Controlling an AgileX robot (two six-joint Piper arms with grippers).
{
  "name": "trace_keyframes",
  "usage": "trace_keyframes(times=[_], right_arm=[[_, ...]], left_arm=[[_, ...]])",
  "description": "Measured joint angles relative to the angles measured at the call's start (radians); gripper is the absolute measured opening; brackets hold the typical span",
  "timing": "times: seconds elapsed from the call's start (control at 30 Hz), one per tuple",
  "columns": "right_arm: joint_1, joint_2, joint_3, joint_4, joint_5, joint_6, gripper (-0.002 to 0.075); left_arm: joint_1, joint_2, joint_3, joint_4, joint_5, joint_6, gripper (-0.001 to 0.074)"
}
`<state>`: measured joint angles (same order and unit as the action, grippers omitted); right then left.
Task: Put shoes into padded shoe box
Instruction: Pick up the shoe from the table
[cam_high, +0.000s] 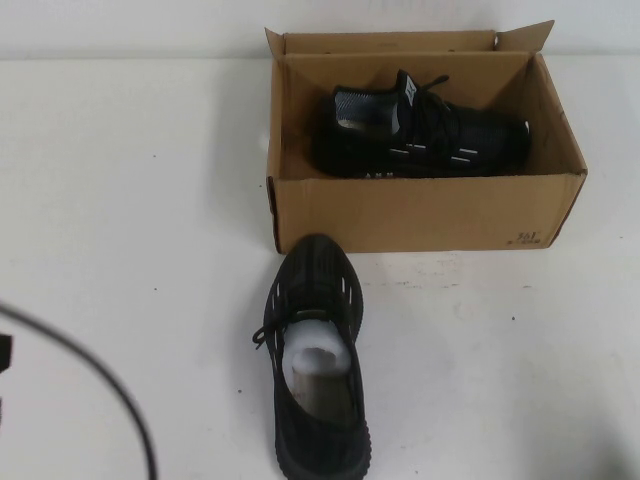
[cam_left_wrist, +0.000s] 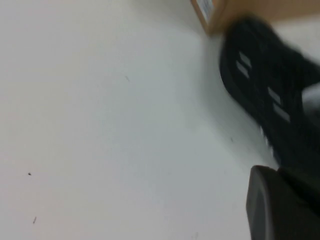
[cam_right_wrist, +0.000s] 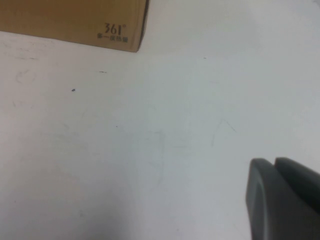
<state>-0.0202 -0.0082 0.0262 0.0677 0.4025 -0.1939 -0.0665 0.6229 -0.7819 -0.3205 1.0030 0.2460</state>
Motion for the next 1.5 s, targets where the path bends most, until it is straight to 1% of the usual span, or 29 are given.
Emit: trace_keyframes(times=[0.07, 0.2, 0.27, 0.3, 0.4, 0.43, 0.63, 0.67, 0.73, 0.83, 0.9, 1.0, 1.07, 1.13, 1.23, 1.5], right_arm=[[0.0, 0.0, 0.0, 0.0, 0.0, 0.0, -0.0008], [0.0, 0.0, 0.0, 0.0, 0.0, 0.0, -0.0008], [0.0, 0.0, 0.0, 0.0, 0.0, 0.0, -0.0008], [0.0, 0.0, 0.0, 0.0, 0.0, 0.0, -0.0008], [0.0, 0.0, 0.0, 0.0, 0.0, 0.0, -0.0008], [0.0, 0.0, 0.0, 0.0, 0.0, 0.0, -0.0008], [0.0, 0.0, 0.0, 0.0, 0.0, 0.0, -0.0008], [0.0, 0.0, 0.0, 0.0, 0.0, 0.0, -0.0008], [0.0, 0.0, 0.0, 0.0, 0.0, 0.0, -0.0008], [0.0, 0.0, 0.0, 0.0, 0.0, 0.0, -0.0008], [0.0, 0.0, 0.0, 0.0, 0.0, 0.0, -0.0008], [0.0, 0.0, 0.0, 0.0, 0.0, 0.0, -0.0008], [0.0, 0.0, 0.0, 0.0, 0.0, 0.0, -0.0008], [0.0, 0.0, 0.0, 0.0, 0.0, 0.0, -0.0008], [0.0, 0.0, 0.0, 0.0, 0.0, 0.0, -0.0008], [0.0, 0.0, 0.0, 0.0, 0.0, 0.0, -0.0008]], left_arm=[[0.0, 0.135, -0.097, -0.018, 0.092, 0.103, -0.0004], [0.0, 0.37, -0.247, -0.081, 0.187, 0.259, -0.0004], [-0.027, 0.474, -0.314, -0.1, 0.197, 0.32, -0.0004], [-0.056, 0.51, -0.345, -0.1, 0.197, 0.34, -0.0004], [-0.182, 0.626, -0.427, -0.069, 0.197, 0.371, -0.0004], [-0.24, 0.66, -0.455, -0.044, 0.197, 0.379, -0.0004], [-0.565, 0.836, -0.588, 0.205, 0.212, 0.403, -0.0004], [-0.603, 0.864, -0.607, 0.235, 0.218, 0.403, -0.0004], [-0.648, 0.916, -0.64, 0.256, 0.222, 0.421, -0.0004], [-0.669, 0.963, -0.667, 0.243, 0.222, 0.49, 0.0009], [-0.669, 0.976, -0.669, 0.229, 0.222, 0.534, 0.0053], [-0.669, 0.98, -0.675, 0.213, 0.224, 0.594, 0.0183], [-0.669, 0.982, -0.676, 0.201, 0.224, 0.646, 0.0283], [-0.669, 0.992, -0.676, 0.191, 0.224, 0.689, 0.0331], [-0.674, 1.012, -0.676, 0.187, 0.224, 0.723, 0.0351], [-0.689, 1.073, -0.676, 0.223, 0.22, 0.758, 0.0342]])
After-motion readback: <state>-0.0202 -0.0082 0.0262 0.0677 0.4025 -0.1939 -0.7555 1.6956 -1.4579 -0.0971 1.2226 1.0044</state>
